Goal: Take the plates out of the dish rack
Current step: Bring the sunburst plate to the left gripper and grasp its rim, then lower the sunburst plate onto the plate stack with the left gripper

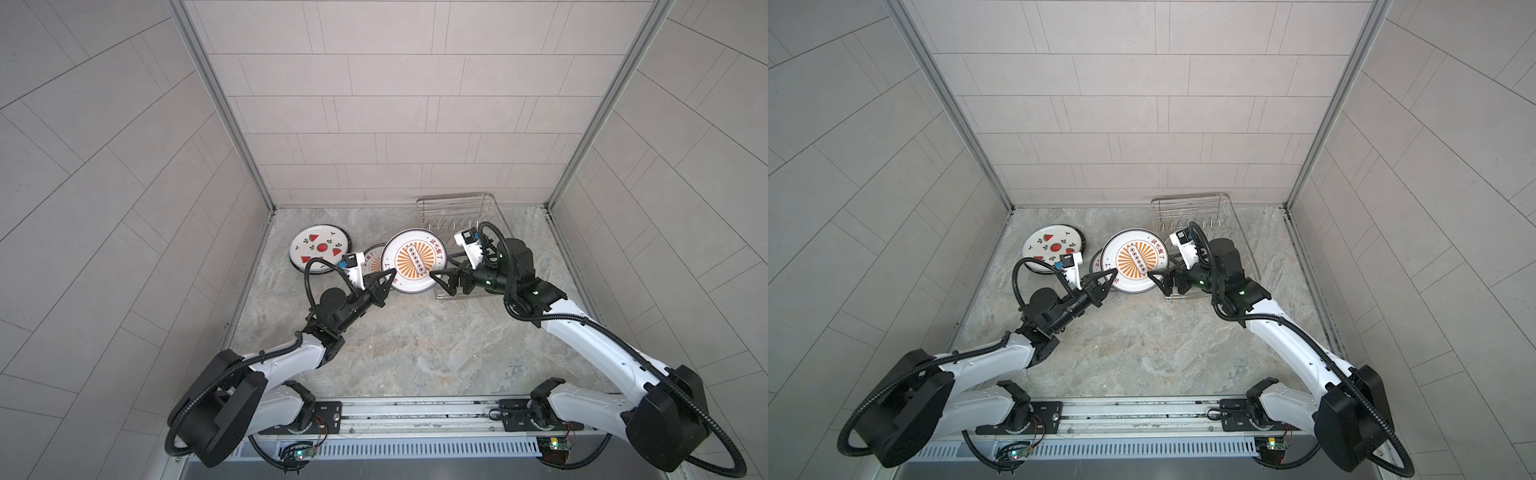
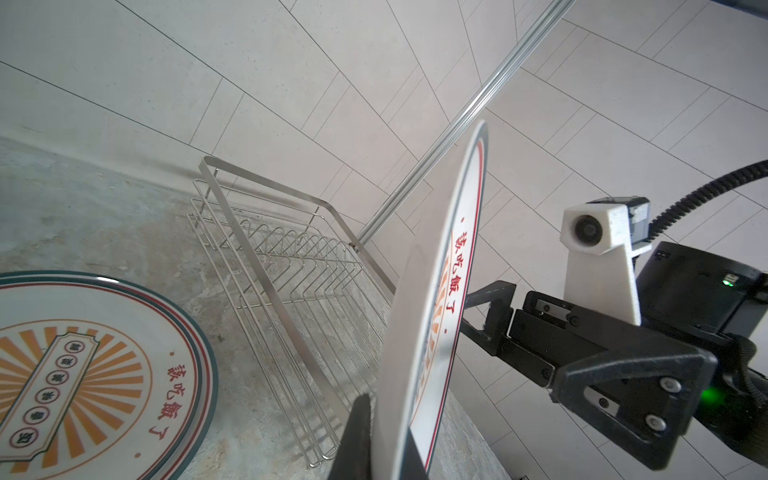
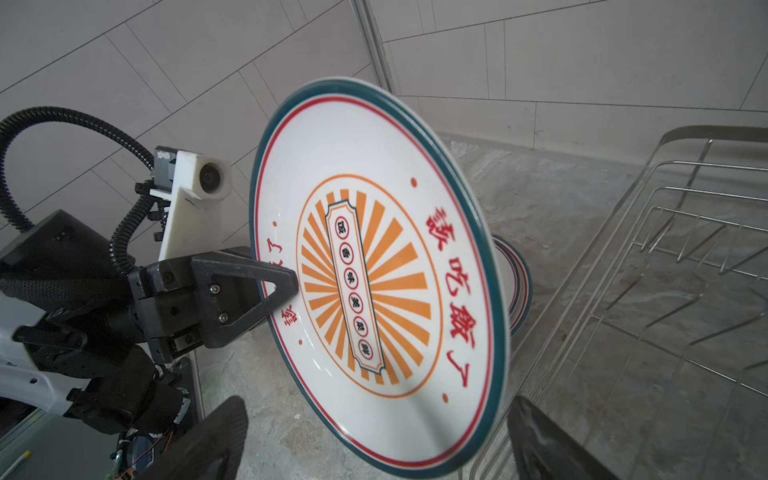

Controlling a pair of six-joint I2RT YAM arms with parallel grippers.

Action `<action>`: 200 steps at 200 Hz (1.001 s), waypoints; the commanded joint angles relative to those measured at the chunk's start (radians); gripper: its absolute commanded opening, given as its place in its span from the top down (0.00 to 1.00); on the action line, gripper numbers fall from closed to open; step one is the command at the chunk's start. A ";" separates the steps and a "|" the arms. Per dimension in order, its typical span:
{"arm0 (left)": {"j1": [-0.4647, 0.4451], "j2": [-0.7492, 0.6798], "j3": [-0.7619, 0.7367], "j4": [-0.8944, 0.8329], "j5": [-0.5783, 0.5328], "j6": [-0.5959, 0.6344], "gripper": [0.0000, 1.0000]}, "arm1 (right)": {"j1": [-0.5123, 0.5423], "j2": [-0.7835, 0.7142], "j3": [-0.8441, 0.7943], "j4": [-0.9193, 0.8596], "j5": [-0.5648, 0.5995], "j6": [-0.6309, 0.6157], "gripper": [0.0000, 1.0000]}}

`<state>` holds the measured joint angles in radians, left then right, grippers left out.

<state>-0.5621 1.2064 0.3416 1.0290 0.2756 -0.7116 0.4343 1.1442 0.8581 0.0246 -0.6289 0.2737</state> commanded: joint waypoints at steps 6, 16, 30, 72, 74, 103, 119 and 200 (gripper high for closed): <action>0.012 -0.041 0.011 0.010 -0.036 -0.052 0.97 | 0.013 -0.054 -0.005 -0.005 0.143 -0.004 0.00; 0.014 -0.041 0.014 -0.002 -0.044 -0.065 0.97 | 0.014 -0.063 -0.012 -0.003 0.177 -0.006 0.01; 0.018 -0.037 0.020 -0.019 -0.051 -0.083 0.97 | 0.015 -0.076 -0.026 0.014 0.204 -0.008 0.00; 0.041 -0.028 0.007 -0.049 -0.146 -0.184 1.00 | 0.054 -0.102 -0.051 0.037 0.269 -0.054 0.00; 0.042 -0.027 0.007 -0.050 -0.151 -0.190 1.00 | 0.057 -0.103 -0.054 0.037 0.272 -0.056 0.01; 0.060 -0.007 -0.003 -0.053 -0.182 -0.254 1.00 | 0.112 -0.108 -0.048 0.031 0.308 -0.105 0.00; 0.066 0.000 -0.004 -0.073 -0.208 -0.285 1.00 | 0.131 -0.102 -0.044 0.024 0.317 -0.124 0.00; 0.068 0.062 0.053 -0.259 -0.283 -0.457 1.00 | 0.216 -0.038 -0.011 -0.031 0.353 -0.228 0.00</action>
<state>-0.4995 1.2690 0.3435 0.8303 0.0463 -1.0809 0.6403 1.0958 0.8162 0.0124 -0.3096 0.0978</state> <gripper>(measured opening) 0.088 0.995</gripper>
